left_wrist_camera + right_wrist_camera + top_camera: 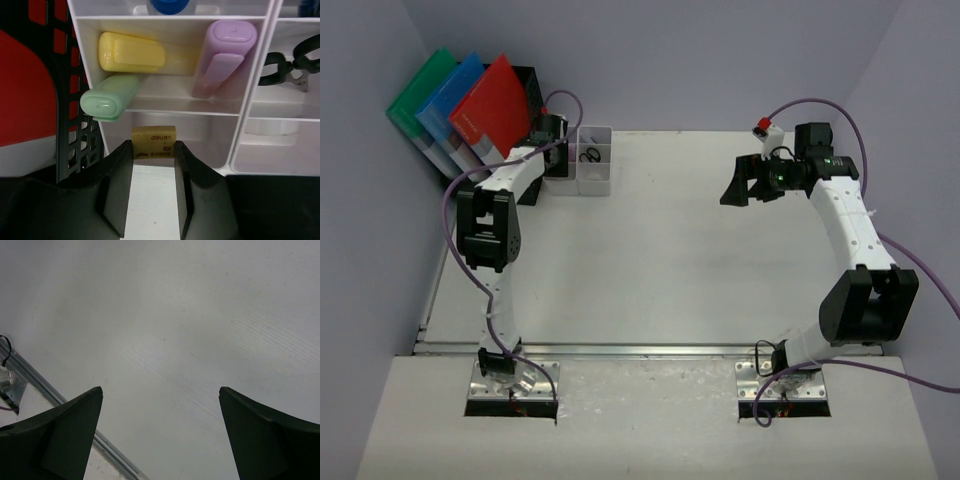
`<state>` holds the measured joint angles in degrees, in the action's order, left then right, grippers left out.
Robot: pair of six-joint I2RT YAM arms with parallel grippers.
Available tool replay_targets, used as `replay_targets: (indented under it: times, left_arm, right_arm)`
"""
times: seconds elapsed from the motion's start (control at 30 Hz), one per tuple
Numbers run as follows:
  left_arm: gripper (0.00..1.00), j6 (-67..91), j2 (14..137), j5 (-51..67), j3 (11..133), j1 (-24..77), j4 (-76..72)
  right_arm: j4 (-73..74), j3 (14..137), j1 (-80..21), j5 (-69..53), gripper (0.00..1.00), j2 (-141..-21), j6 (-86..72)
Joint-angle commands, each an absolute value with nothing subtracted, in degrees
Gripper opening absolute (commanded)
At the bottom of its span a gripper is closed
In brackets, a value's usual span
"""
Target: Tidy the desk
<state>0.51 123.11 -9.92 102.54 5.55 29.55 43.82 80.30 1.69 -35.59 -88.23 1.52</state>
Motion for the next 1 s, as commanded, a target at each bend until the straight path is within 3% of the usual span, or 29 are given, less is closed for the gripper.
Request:
replay_targets:
  times: [0.0,0.13,0.23,0.4,0.6,0.83,0.87,0.93,0.97]
  left_arm:
    - [0.24,1.30,122.61,-8.48,105.38,5.98,27.64]
    - [0.31,1.14,123.58,-8.34,105.38,5.98,27.33]
    - [0.47,1.36,124.06,-7.93,105.47,5.98,27.58]
    - [0.57,1.67,123.66,-7.77,105.96,5.92,27.86]
    - [0.59,1.43,115.76,-5.89,106.05,5.98,28.09]
    - [0.65,-2.33,97.10,15.92,90.73,5.98,23.03]
    - [0.70,-2.60,94.04,17.94,88.44,5.98,23.03]
    - [0.93,-3.09,91.03,19.38,82.81,5.98,22.49]
    - [0.99,-3.51,88.70,19.60,79.35,6.02,22.15]
  right_arm:
    - [42.87,82.88,1.87,-35.55,0.99,-88.33,1.49]
    - [42.84,82.79,1.85,-35.29,0.99,-88.20,1.49]
    - [42.98,82.73,1.85,-35.05,0.99,-88.13,1.63]
    - [42.98,82.83,1.88,-34.98,0.99,-88.24,1.63]
    - [42.50,83.06,1.92,-34.83,0.99,-87.85,1.50]
    - [38.83,82.47,1.85,-32.44,0.99,-85.62,-1.67]
    - [38.10,82.63,1.85,-31.33,0.99,-85.67,-1.79]
    - [37.32,82.83,1.89,-28.96,0.99,-85.74,-1.94]
    - [36.52,82.53,1.93,-27.26,0.99,-85.69,-2.24]
